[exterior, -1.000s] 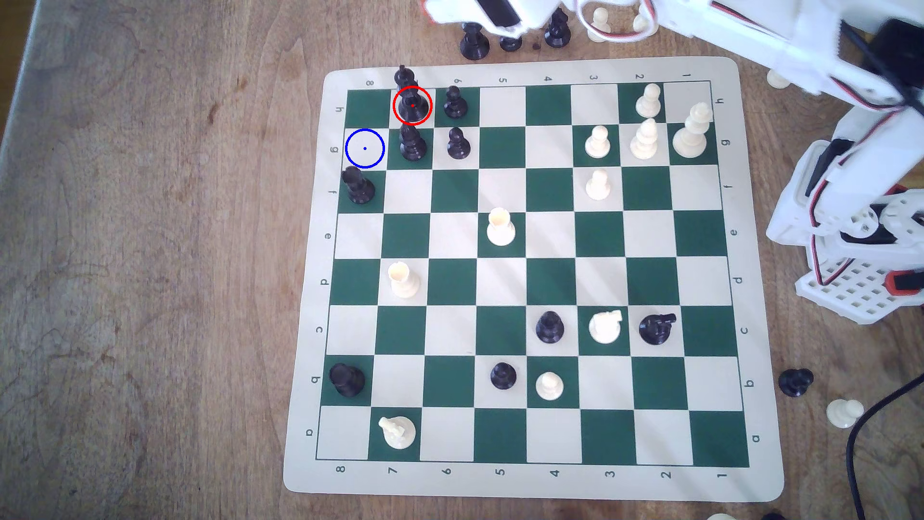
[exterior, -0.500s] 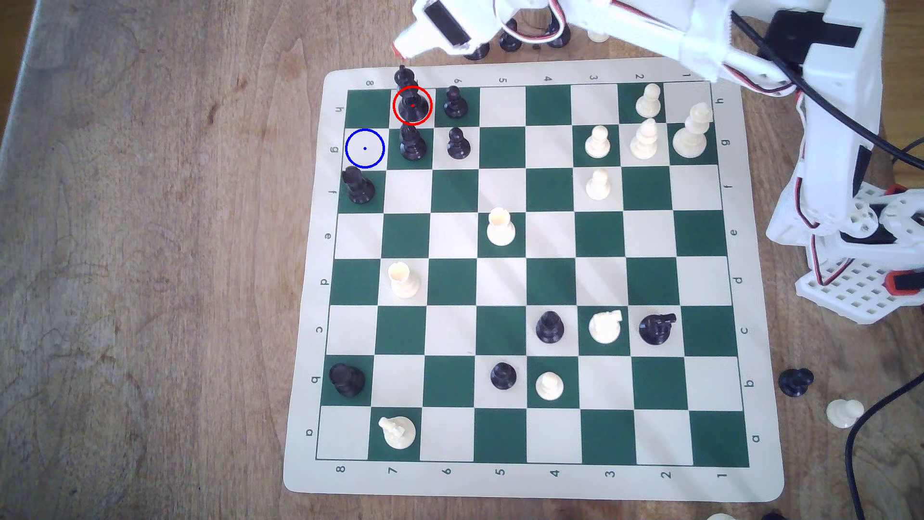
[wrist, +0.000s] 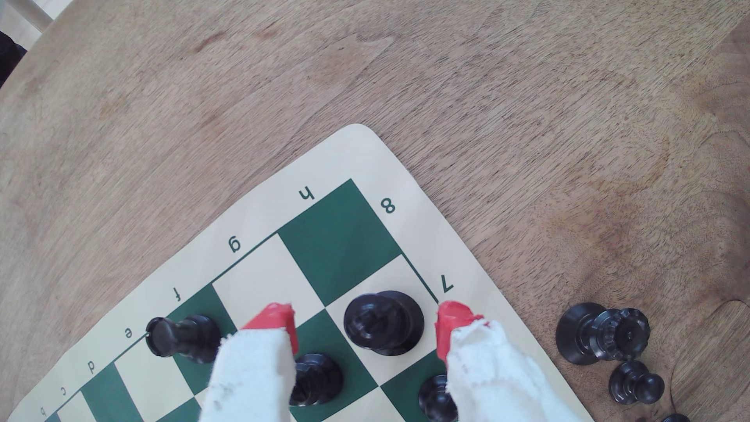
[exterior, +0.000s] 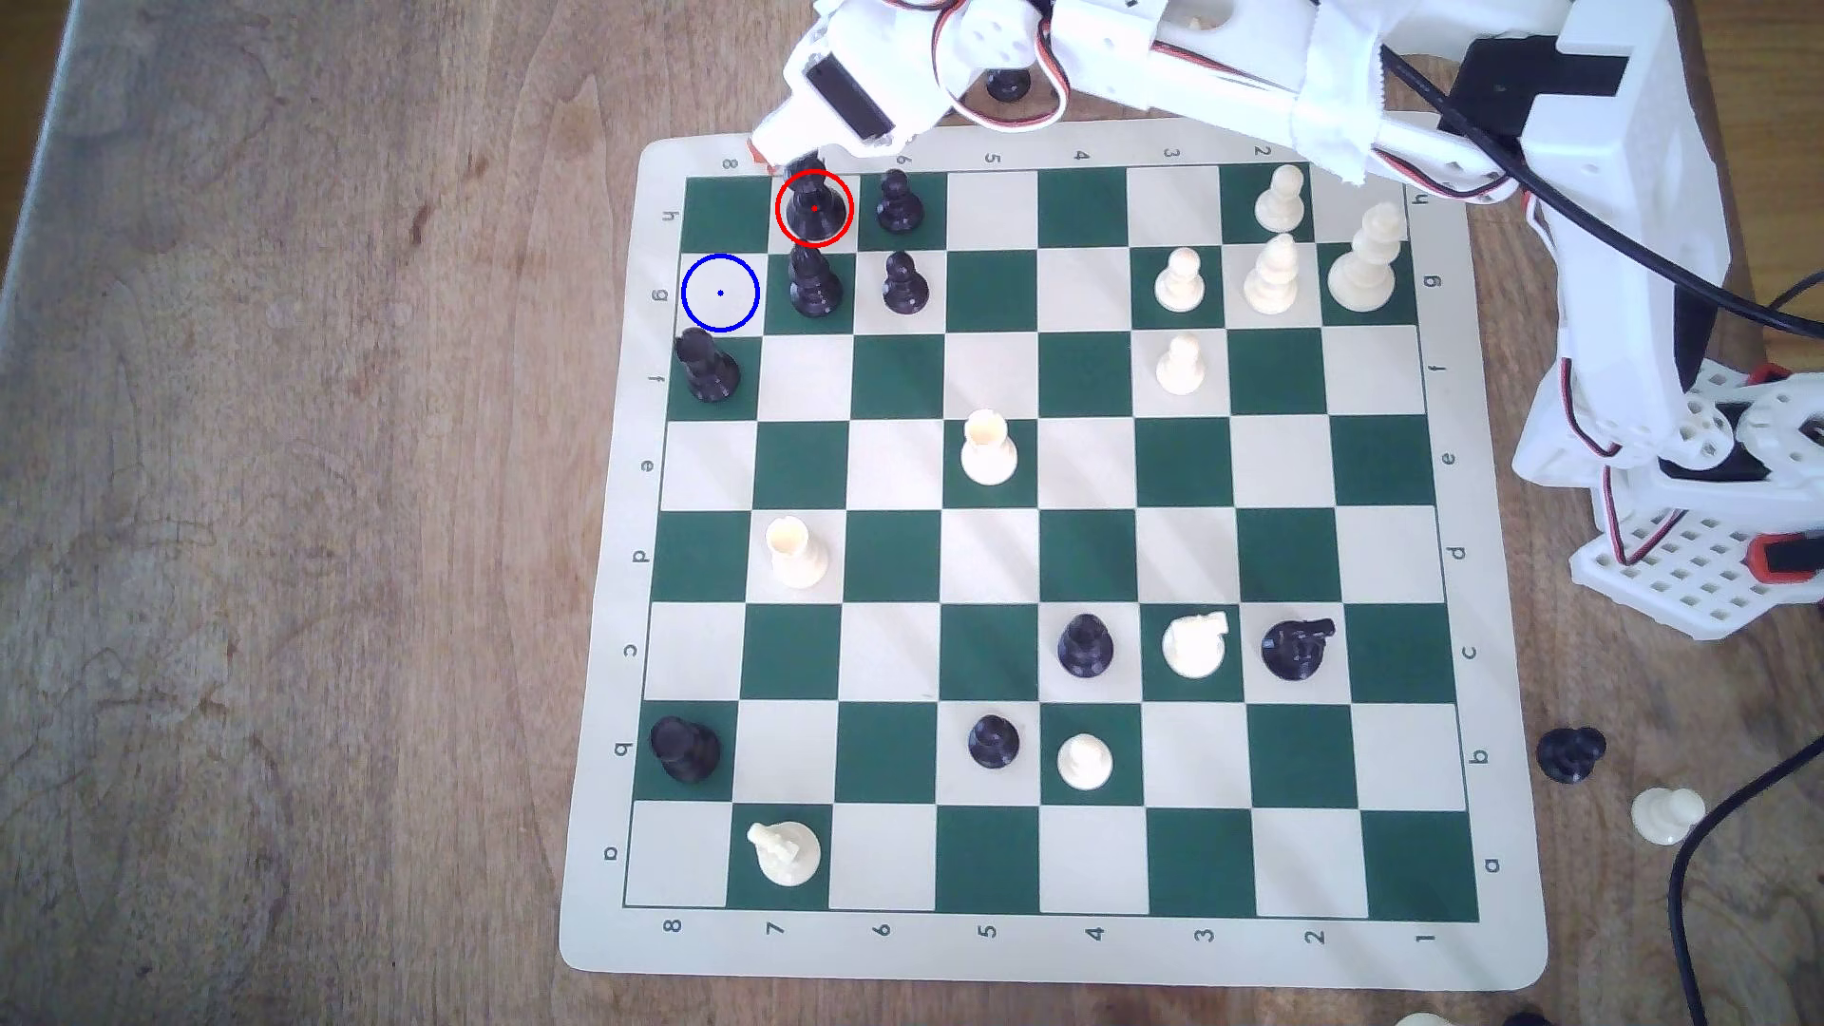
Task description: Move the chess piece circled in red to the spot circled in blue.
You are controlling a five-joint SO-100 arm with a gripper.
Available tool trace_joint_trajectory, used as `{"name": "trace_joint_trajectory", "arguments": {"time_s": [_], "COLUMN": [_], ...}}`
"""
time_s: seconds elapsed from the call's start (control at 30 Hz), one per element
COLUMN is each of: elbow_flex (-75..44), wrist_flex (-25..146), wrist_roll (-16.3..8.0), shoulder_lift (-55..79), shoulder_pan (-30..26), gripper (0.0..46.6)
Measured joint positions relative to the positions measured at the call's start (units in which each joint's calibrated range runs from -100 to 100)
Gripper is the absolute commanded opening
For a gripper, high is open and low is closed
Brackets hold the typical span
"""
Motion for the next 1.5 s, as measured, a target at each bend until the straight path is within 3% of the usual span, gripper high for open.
{"name": "trace_joint_trajectory", "arguments": {"time_s": [1.27,1.5], "elbow_flex": [-0.45,-0.45], "wrist_flex": [-5.10,-5.26], "wrist_roll": [0.39,0.39], "shoulder_lift": [6.95,7.04], "shoulder_pan": [-1.47,-1.47], "gripper": [17.4,13.7]}}
